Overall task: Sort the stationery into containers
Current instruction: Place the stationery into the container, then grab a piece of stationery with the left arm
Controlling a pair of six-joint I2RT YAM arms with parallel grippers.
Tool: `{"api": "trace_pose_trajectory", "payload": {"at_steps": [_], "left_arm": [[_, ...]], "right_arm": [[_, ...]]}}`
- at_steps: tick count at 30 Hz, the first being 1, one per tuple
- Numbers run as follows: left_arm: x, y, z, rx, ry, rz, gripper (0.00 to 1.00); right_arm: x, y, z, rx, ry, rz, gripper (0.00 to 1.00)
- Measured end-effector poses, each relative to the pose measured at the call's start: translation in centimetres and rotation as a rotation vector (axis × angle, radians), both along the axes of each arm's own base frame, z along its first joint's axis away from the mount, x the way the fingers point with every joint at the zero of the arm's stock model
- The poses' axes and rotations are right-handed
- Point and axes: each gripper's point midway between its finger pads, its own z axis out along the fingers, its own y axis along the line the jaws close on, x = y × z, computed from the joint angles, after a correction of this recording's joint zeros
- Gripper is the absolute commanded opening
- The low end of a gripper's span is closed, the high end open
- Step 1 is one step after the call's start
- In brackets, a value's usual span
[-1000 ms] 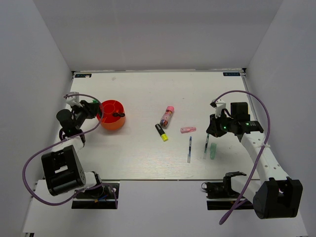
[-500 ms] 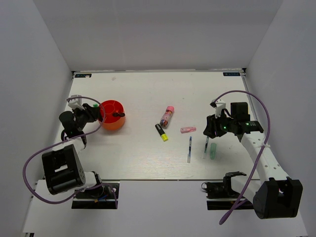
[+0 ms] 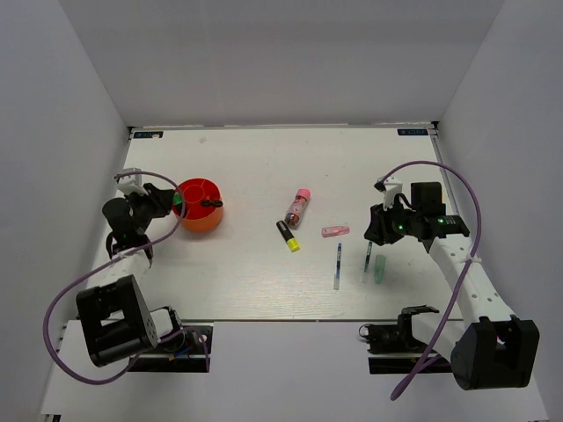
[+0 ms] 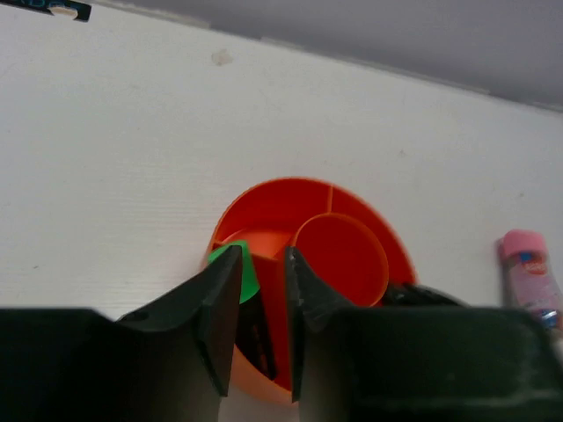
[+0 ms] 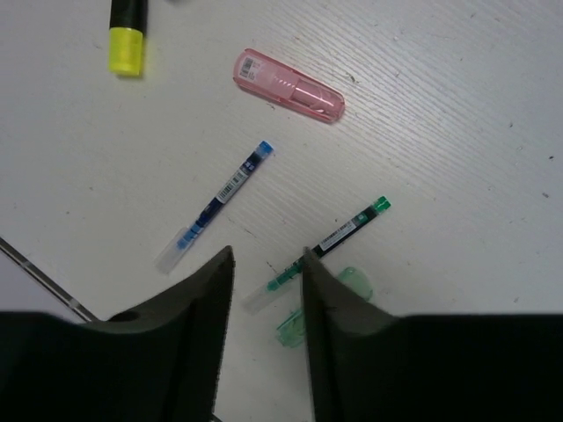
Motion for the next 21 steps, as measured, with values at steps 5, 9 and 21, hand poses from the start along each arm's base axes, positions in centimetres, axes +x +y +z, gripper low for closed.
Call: {"api": "trace_pose_trajectory", "payload": {"at_steps": [5,9,21], "left_arm": [[-0.8,-1.7,3.7,-0.028,-0.019,-0.002,0.0],[-0.6,-8.0,8.9,-0.061,0.066,-0.148,0.1],[-8.2,-27.8,2.8,-0.011,0.684,-0.463,0.43]], "right_arm": [[-0.1,0.2,0.1,0.01,0.005,0.002,0.0],[-0.2,0.3,-0.2,0.018,0.025,0.002,0.44],[1.4,0.4,-2.4,-0.066,0.157,-0.025,0.63]]}}
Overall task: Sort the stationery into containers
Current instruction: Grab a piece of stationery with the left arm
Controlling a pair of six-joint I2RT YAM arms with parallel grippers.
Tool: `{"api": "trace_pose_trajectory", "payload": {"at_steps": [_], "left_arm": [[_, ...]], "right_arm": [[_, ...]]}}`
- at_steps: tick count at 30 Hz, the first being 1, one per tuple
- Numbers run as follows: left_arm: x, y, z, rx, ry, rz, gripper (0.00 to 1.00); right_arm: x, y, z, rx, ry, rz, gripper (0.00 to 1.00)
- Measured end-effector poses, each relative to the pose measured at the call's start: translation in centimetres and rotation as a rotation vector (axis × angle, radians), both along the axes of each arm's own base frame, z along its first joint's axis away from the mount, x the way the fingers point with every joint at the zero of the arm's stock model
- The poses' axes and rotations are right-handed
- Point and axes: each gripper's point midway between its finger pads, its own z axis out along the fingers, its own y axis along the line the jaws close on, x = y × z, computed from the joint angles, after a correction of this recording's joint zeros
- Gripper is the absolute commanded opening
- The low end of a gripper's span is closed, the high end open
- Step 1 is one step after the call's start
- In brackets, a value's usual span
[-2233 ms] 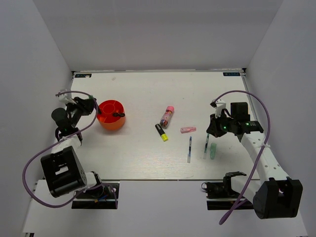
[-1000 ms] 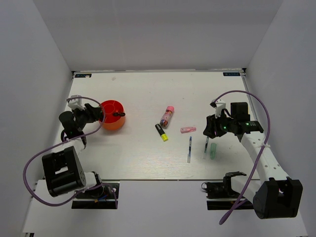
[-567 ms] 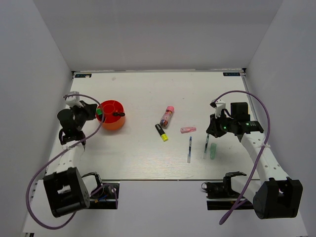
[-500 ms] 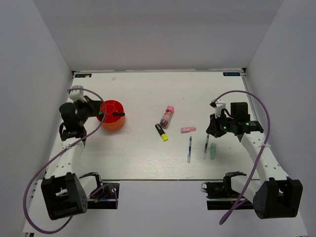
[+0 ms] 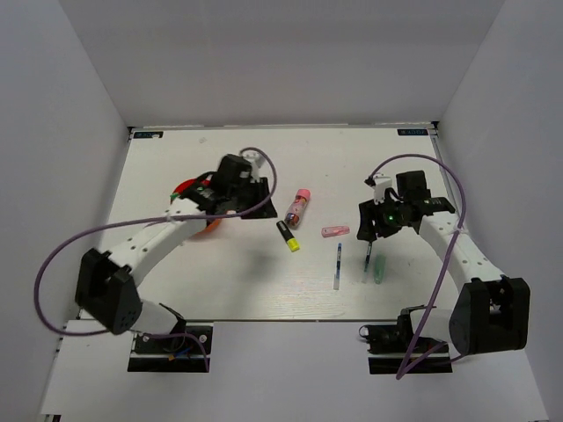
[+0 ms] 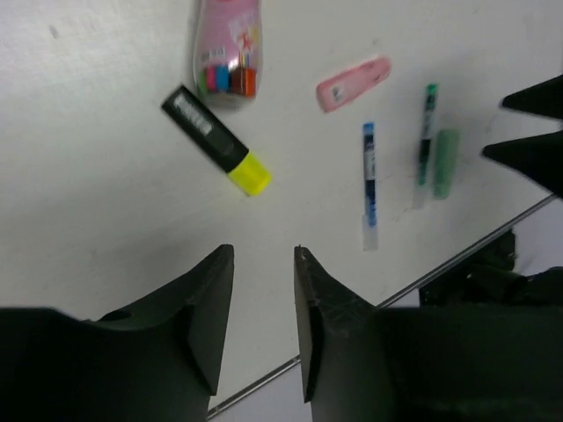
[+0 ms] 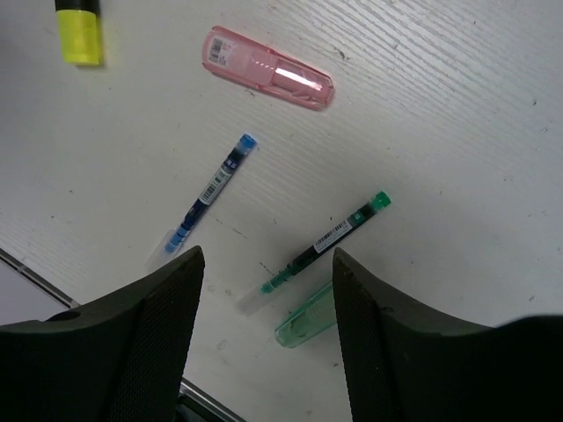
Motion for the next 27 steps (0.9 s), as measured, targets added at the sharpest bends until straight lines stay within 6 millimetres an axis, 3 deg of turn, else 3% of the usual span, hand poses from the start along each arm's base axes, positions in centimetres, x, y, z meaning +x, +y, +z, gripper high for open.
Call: {"api": "trace_pose_trajectory", "payload": {"at_steps": [4,8,11,18,22,27], "left_arm": [[-2.1,-2.7,-5.1,0.098,0.174,0.059,0.47],[-2.4,-3.1,-8.5,0.166,0.275,0.199,0.47],[-1.4,-3.9,-9.3,0.214,0.302,0.283,0.5],[1.0,-8.1,-9.7,0.226,0.307,0.331,0.56],[1.0,-8.3,-11.4,0.278,0.361,0.363,0.58],[0.2,-6.9,-12.9,0.341,0.42,0.412,0.59]], "right_arm": [[0.2,-0.3,-0.1,-0.022,0.002,-0.033,0.62],[0.3,-0.7,0.2,-0.036,-0.012,-0.063,0.62],[0.5,-1.0,0.7,-0.045,-0.038,-0.076,0.62],[0.3,-1.2,1.3,-0.047,-0.068,-0.082,0.62],[-0.1,-1.3,1.5,-0.047,-0.084,-0.083,0.62],[0.0,-1.3,1.7,-0.045,-0.093,-0.084,0.62]]}}
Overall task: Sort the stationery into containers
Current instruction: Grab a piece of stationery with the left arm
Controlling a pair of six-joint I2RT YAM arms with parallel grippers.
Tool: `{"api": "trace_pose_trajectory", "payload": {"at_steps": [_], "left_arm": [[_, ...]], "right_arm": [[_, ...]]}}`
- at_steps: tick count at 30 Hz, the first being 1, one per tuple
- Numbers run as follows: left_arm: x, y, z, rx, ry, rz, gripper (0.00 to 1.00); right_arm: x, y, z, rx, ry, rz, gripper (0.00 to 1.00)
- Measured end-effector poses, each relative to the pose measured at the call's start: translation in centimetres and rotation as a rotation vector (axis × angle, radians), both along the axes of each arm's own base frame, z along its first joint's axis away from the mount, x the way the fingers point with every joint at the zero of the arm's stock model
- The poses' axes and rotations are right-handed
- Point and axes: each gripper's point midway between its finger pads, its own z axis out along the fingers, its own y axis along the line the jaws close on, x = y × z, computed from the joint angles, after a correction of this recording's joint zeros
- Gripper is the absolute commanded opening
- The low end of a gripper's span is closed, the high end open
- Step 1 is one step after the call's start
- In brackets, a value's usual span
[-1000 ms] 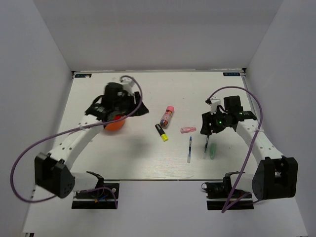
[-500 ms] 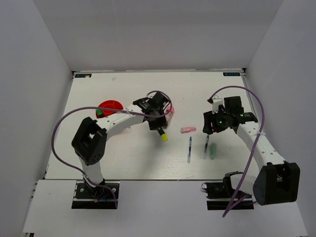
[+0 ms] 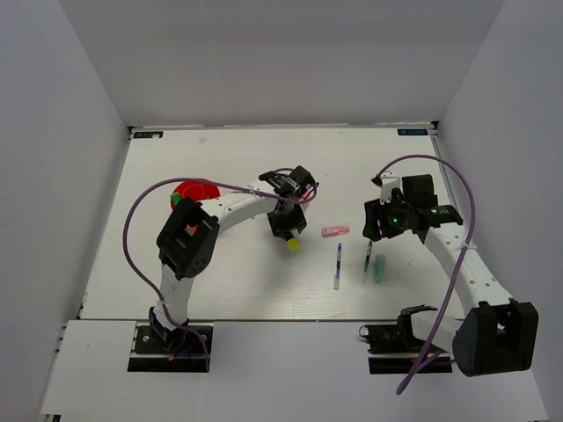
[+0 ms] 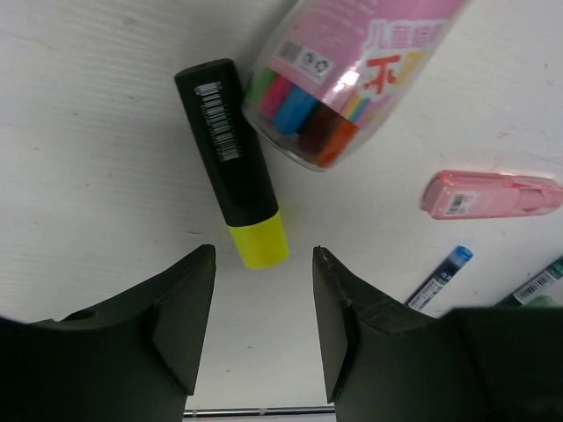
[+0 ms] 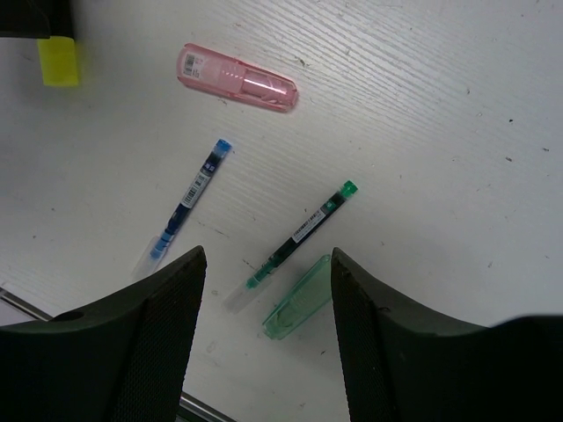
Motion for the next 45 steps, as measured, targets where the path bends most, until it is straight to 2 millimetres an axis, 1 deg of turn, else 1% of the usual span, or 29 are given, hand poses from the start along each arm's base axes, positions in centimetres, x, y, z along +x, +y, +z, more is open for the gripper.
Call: {"api": "trace_pose_trajectory", "payload": {"at_steps": [4,6,15,25,30,31,33,34,37,38,40,41,42,45], "left_arm": [[0.0,0.7,-0.3,0.021,0.022,0.043,0.59],[0.2,0.7,-0.6,0.023,0.027,0.058,0.59],[0.9,1.8,-3.9,0.071,0.083,0.111,0.59],[2.2,2.6,-3.9,0.073,0.08,0.142,0.59],[2.3,3.0,-4.0,0.084,0.092,0.144,0.59],[2.3,3.0,-4.0,0.086,0.093,0.143,0.54],[2.2,3.1,-4.1,0.09,0.095,0.139,0.47],[2.1,3.2,-4.1,0.096,0.099,0.132,0.4],[2.1,3.2,-4.1,0.098,0.109,0.12,0.26],[2.1,3.2,-4.2,0.099,0.111,0.117,0.17],[2.0,3.2,-4.1,0.097,0.113,0.113,0.09],[2.0,3.2,-4.1,0.097,0.115,0.109,0.02],[2.0,3.2,-4.1,0.096,0.115,0.103,0.0],[1.9,3.2,-4.0,0.095,0.113,0.073,0.0]], "right_arm": [[0.0,0.0,0.0,-0.001,0.0,-0.001,0.62],[0.0,-0.1,0.0,-0.002,-0.001,-0.003,0.62],[0.0,-0.1,0.3,0.0,-0.014,-0.004,0.62],[-0.1,-0.2,0.1,-0.001,-0.011,-0.005,0.62],[-0.2,-0.1,0.2,0.001,-0.015,-0.004,0.62],[-0.2,-0.2,0.2,0.0,-0.016,-0.005,0.62],[-0.2,-0.2,0.2,0.001,-0.016,-0.004,0.62],[-0.2,-0.1,0.2,0.001,-0.016,-0.004,0.62],[-0.2,-0.2,0.2,0.001,-0.016,-0.005,0.62],[-0.2,-0.2,0.3,0.001,-0.019,-0.005,0.62],[-0.2,-0.2,0.4,0.002,-0.023,-0.005,0.62],[-0.2,-0.1,0.4,0.003,-0.027,-0.005,0.62],[-0.2,-0.1,0.5,0.003,-0.029,-0.005,0.62],[-0.2,-0.2,0.6,0.004,-0.031,-0.006,0.62]]}}
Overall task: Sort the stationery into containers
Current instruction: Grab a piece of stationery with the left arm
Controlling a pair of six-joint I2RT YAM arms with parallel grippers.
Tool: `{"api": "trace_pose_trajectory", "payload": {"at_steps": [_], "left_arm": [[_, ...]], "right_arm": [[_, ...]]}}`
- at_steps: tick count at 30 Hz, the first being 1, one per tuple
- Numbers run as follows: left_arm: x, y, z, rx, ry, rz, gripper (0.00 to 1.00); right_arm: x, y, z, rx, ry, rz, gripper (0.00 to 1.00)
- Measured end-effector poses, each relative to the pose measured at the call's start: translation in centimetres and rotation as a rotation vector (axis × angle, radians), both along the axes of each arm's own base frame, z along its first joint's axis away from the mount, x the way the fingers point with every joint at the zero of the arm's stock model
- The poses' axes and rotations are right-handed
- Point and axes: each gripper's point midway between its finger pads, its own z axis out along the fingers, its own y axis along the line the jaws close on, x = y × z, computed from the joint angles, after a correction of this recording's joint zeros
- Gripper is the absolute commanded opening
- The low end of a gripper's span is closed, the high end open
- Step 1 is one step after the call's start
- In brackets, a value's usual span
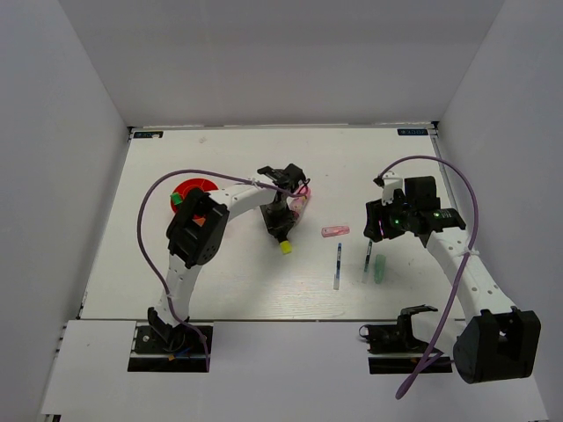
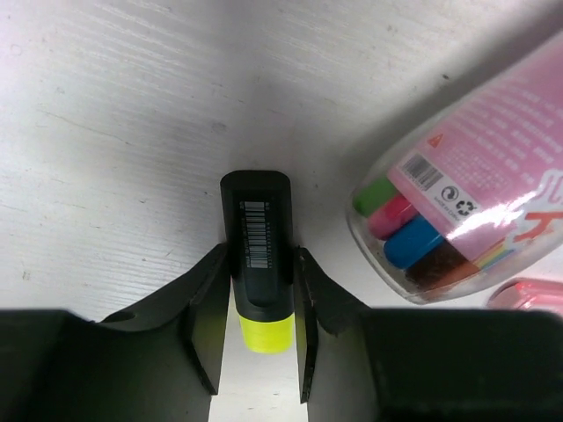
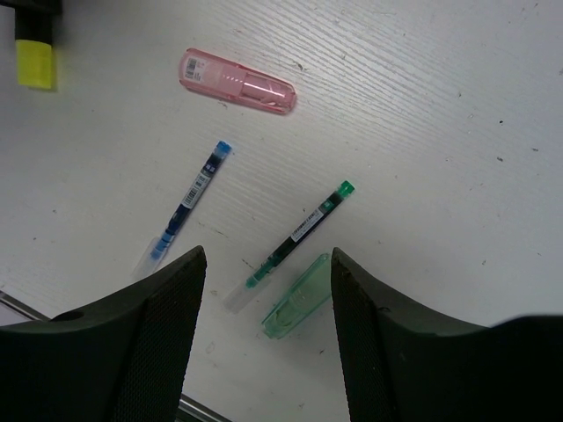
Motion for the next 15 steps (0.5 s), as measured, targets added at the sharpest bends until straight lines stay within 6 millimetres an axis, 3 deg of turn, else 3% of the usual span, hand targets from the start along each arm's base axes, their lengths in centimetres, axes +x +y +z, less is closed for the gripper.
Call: {"api": "trace_pose_trajectory", "payload": {"at_steps": [3,4,5,6,9,11,13,15], "left_arm": [[-0.3,0.1,0.4,0.008,-0.015,-0.062,0.0],[-0.6,0.3,1.1,0.017,-0.03,-0.107,0.0],[-0.8,0.3,1.8,0.021,-0.051,-0.142,0.0],[-0.8,0.4,2.8,0.036,-0.085,-0.184,0.0],[-1.2,0.8,9.1,0.041,-0.265,-0.284,0.0],[-1.3,2.2,13.9,0.043,-0.41,-0.312,0.0],[-0.8,5.4,18.6,0.054,-0.572,-0.275,0.0],[0.0,10.3,22.0,0.102,-0.702,-0.185,0.0]], "right_arm": [[0.0,0.1,0.0,0.003,0.001,0.003,0.64],[-0.1,0.1,0.0,0.006,0.001,0.006,0.6],[-0.1,0.2,0.0,0.008,0.0,0.01,0.47],[-0.1,0.2,0.0,0.008,-0.001,0.017,0.41],[-0.2,0.5,0.1,0.021,-0.001,0.03,0.19],[-0.3,0.7,0.2,0.029,0.0,0.037,0.19],[-0.3,0.8,0.2,0.036,0.002,0.039,0.19],[-0.4,0.9,0.2,0.04,0.003,0.042,0.19]]}}
